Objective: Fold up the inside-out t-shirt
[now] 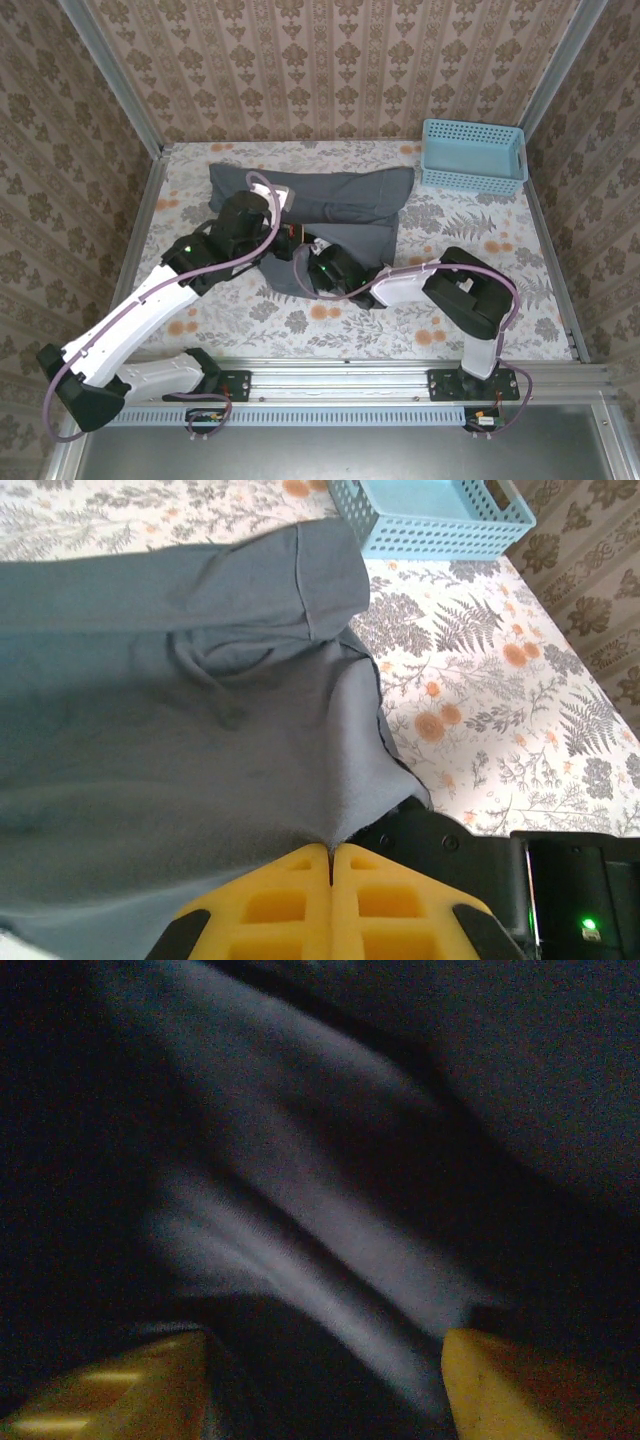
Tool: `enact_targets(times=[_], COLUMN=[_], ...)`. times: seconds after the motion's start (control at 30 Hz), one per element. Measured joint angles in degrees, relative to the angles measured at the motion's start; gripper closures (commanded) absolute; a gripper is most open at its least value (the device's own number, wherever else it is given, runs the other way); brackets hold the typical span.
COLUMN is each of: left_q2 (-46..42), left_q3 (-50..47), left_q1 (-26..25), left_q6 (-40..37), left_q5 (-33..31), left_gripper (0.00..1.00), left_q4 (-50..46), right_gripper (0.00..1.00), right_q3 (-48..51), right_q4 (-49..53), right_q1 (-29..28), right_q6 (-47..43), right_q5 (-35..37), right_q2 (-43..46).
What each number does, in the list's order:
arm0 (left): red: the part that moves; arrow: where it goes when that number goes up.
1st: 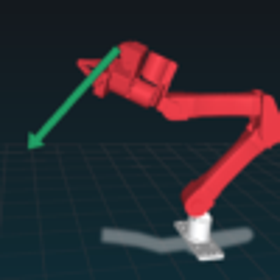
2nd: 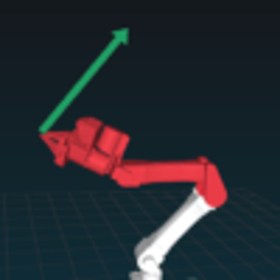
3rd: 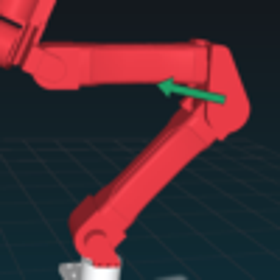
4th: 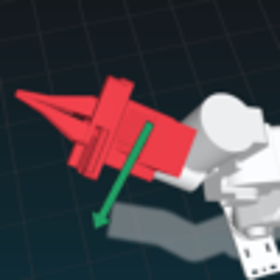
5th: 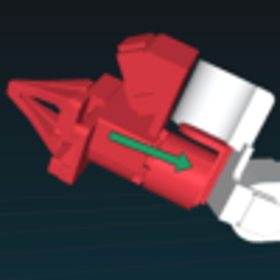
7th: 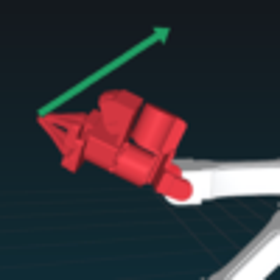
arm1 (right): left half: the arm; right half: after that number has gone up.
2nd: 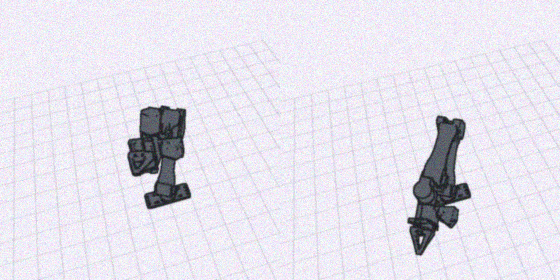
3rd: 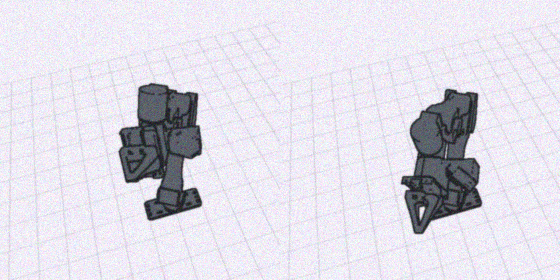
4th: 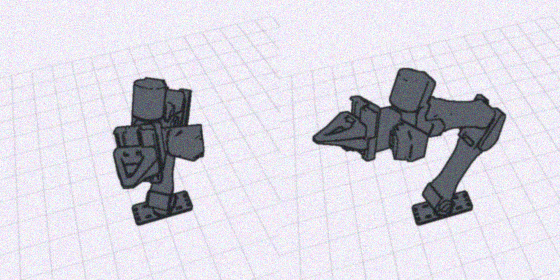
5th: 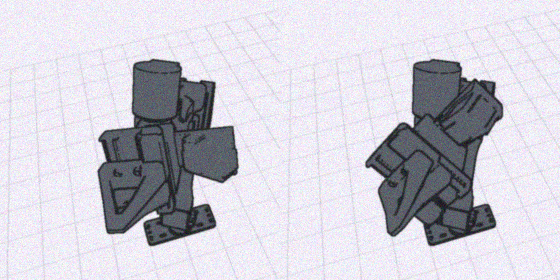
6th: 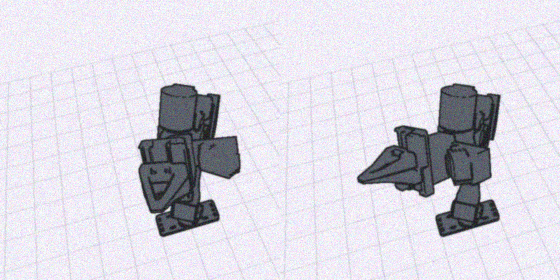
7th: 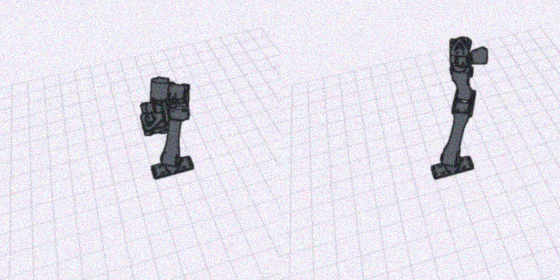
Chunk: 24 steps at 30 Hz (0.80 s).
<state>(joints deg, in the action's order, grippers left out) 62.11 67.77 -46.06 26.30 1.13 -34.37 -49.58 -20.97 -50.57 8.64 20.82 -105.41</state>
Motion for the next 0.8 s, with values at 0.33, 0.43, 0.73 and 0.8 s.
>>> enact_targets(times=[0.33, 0.43, 0.73, 0.8], left_q2=[-0.24, -0.24, 2.89, 3.37], left_q3=[3.87, 5.88, 17.75, 20.02], left_q1=[0.35, 0.35, -8.35, -10.23], left_q6=[-1.11, -1.11, -4.22, -5.11], left_q5=[2.71, 3.61, -2.91, -4.68], left_gripper=[0.96, 0.96, 1.00, 1.00], left_q4=[-0.31, -0.24, -1.62, -1.68], right_gripper=[0.36, 0.35, 0.25, 0.18], right_q3=[-7.08, -11.41, -22.32, -25.73], right_q4=[-1.20, -1.31, 3.43, 6.73], right_q1=[2.67, 3.34, 8.07, 8.94], right_q6=[3.74, 5.42, 10.45, 12.22], right_q5=[0.04, 0.02, 1.14, 1.55], right_q2=[-0.24, -2.19, -12.41, -14.10])
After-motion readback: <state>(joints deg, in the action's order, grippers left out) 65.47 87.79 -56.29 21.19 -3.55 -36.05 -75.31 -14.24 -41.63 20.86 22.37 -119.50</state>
